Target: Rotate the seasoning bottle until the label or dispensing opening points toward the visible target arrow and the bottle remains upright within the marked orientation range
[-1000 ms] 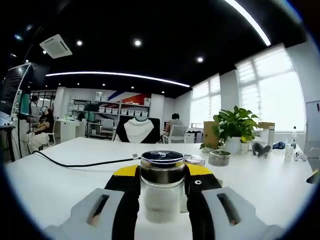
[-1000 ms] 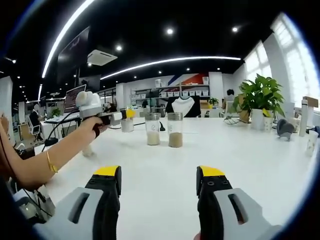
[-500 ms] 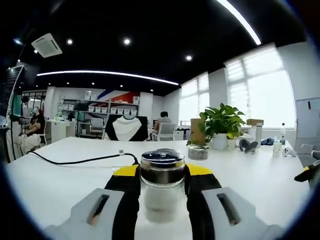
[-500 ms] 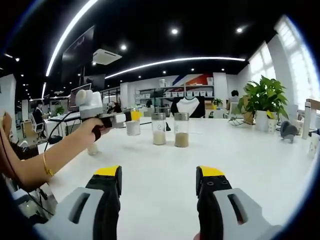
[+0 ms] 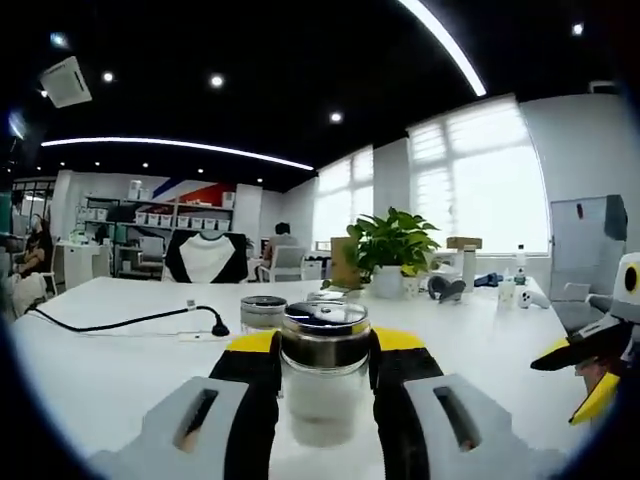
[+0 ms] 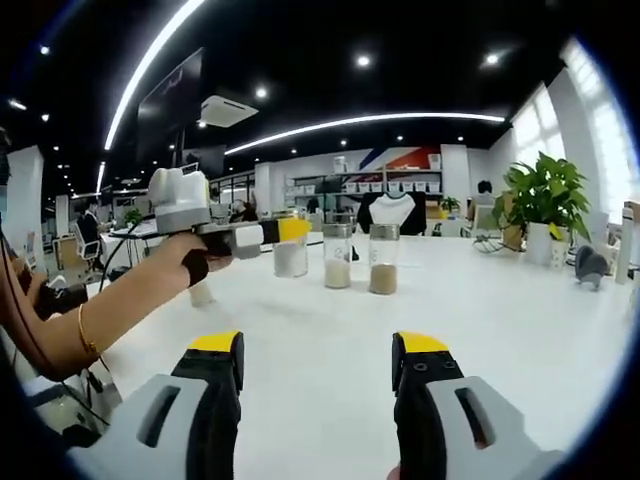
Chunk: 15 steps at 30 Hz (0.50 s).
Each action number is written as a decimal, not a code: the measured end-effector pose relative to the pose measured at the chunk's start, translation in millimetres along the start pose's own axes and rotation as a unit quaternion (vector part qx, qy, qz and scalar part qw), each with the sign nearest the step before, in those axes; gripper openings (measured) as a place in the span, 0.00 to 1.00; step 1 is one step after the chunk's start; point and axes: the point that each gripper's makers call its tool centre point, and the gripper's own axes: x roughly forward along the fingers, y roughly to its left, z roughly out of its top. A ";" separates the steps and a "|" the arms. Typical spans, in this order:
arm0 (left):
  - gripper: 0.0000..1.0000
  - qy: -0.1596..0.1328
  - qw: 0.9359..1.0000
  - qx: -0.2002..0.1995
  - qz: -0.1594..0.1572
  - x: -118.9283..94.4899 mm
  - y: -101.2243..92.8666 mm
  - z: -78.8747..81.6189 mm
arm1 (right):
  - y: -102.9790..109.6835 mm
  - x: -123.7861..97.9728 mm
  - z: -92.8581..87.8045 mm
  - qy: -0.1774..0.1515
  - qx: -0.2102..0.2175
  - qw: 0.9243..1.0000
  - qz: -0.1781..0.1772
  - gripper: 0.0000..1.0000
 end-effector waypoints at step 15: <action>0.36 -0.005 0.998 -0.006 -0.057 -20.7 -41.3 6.5 | 7.6 2.7 -0.4 0.002 -0.002 1.000 0.014 0.59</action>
